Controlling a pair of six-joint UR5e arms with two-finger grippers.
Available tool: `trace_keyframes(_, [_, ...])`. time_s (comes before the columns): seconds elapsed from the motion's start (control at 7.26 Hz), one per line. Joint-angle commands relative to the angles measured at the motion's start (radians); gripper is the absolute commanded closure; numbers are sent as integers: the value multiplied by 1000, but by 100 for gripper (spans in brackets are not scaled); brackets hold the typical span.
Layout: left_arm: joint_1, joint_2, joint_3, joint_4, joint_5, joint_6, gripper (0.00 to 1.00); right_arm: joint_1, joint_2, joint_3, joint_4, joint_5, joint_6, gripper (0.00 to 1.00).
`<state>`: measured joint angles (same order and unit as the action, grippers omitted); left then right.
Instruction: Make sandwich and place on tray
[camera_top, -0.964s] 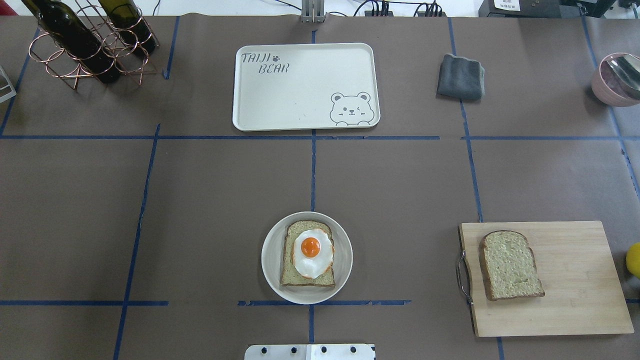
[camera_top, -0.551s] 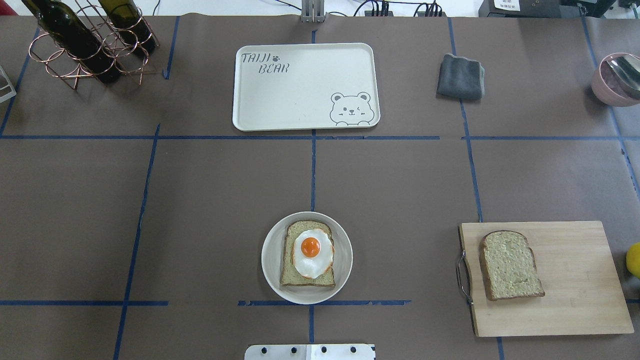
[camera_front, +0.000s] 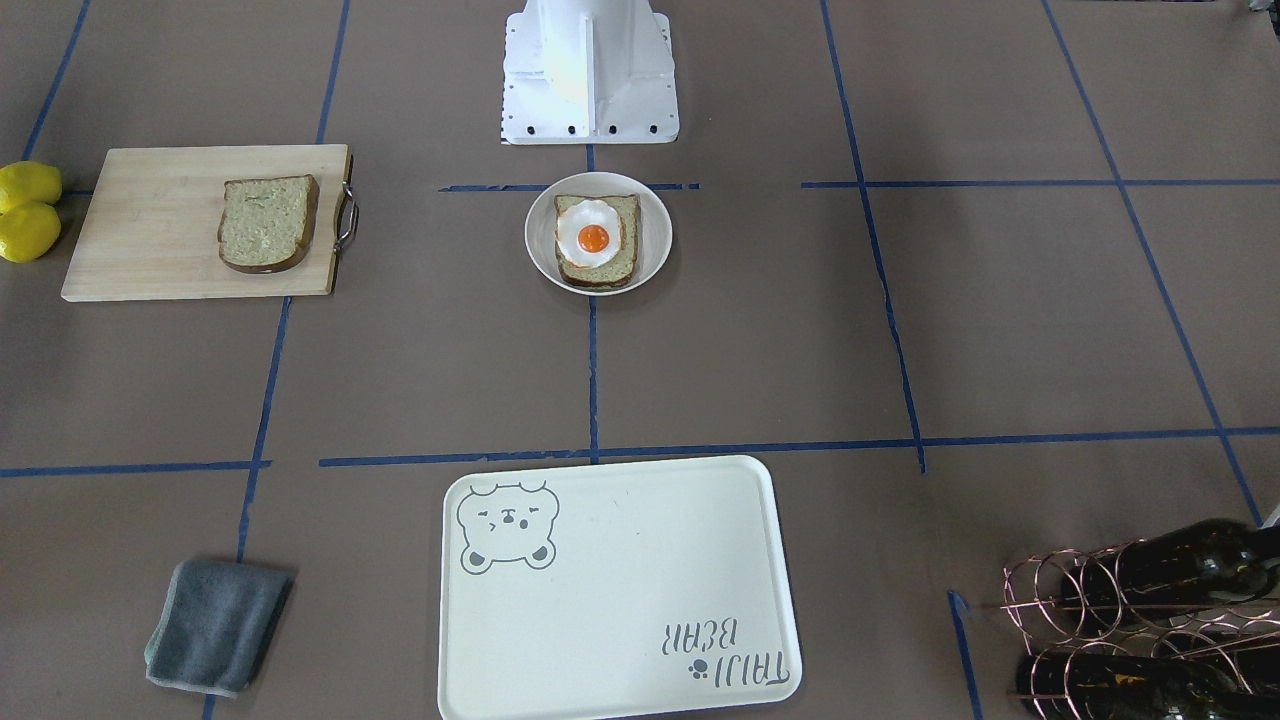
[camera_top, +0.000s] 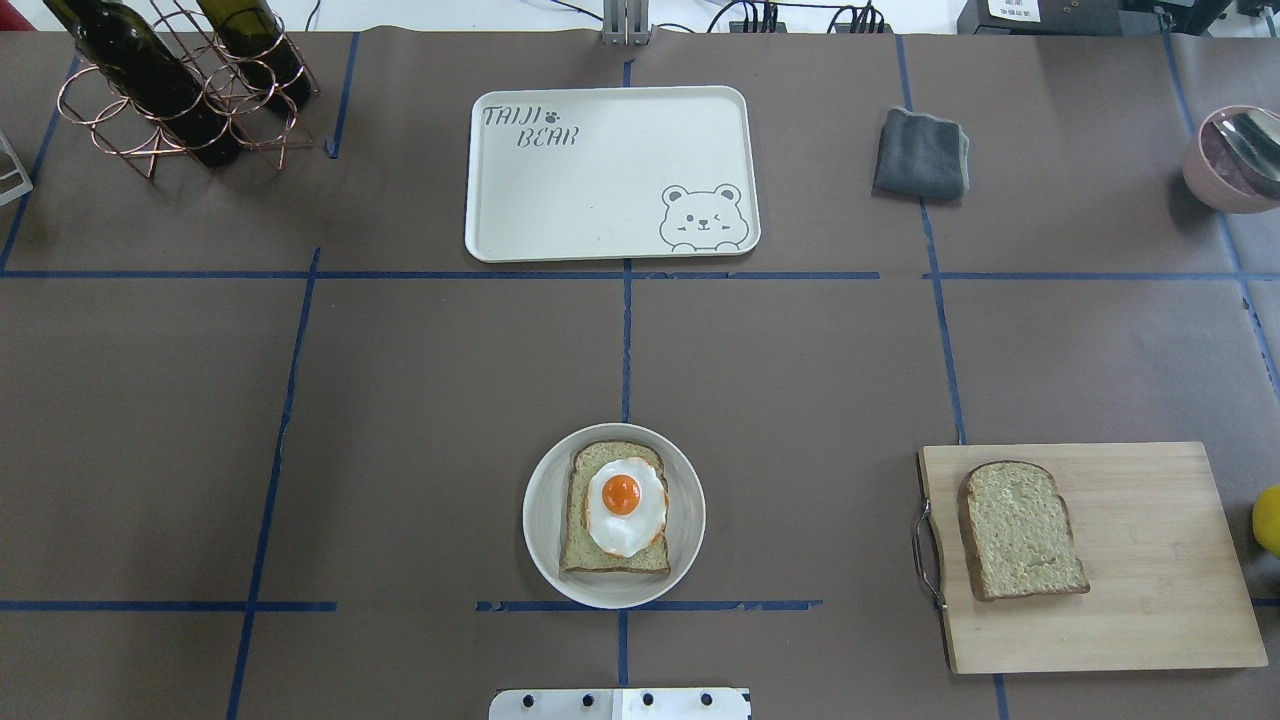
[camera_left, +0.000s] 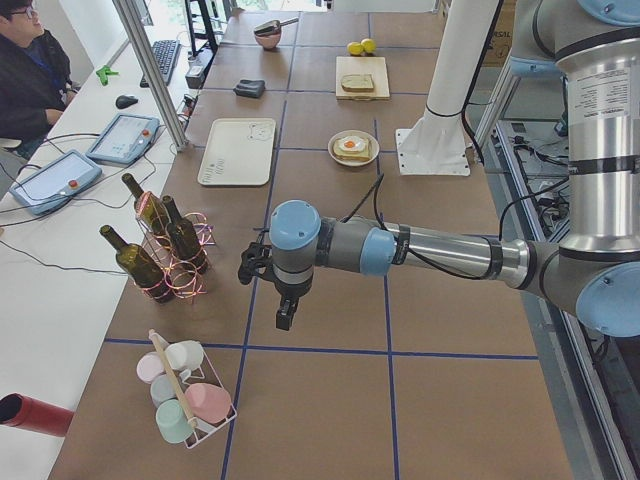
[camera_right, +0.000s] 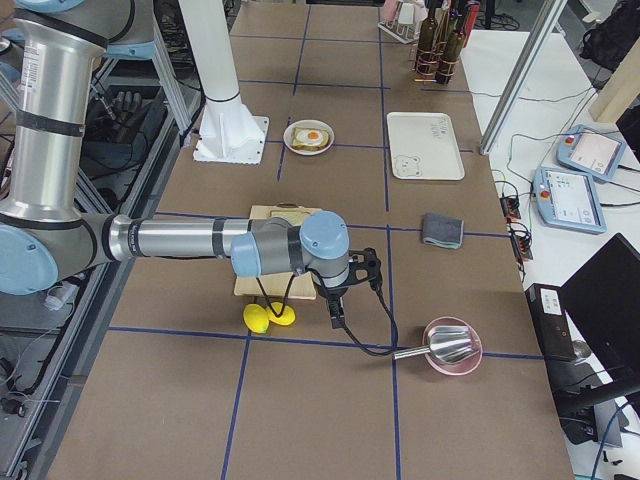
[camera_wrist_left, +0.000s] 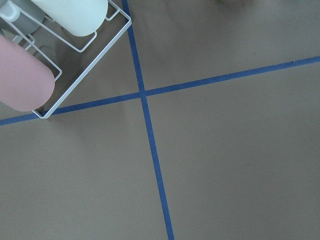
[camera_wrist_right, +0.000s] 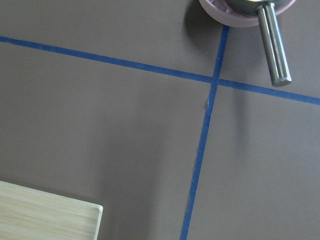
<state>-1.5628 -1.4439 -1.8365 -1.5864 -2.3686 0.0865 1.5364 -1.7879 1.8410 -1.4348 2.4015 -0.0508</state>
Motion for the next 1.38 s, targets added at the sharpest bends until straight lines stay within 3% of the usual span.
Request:
trace_keyframes(0.0, [-2, -6, 5, 3, 3, -1, 0, -31, 1, 38, 92, 40, 31, 0])
trace_keyframes(0.14, [-2, -4, 5, 5, 3, -1, 0, -133, 8, 44, 124, 41, 127, 0])
trace_keyframes(0.55, [-2, -4, -3, 6, 2, -1, 0, -371, -17, 50, 503, 24, 628, 0])
trace_keyframes(0.83, [-2, -4, -4, 6, -1, -1, 0, -511, -42, 50, 617, -77, 814, 2])
trace_keyframes(1.1, [-2, -4, -3, 6, -1, -1, 0, -716, -105, 50, 811, -253, 1022, 2])
trace_keyframes(1.24, [-2, -4, -3, 6, -1, -1, 0, -780, -110, 52, 833, -296, 1083, 10])
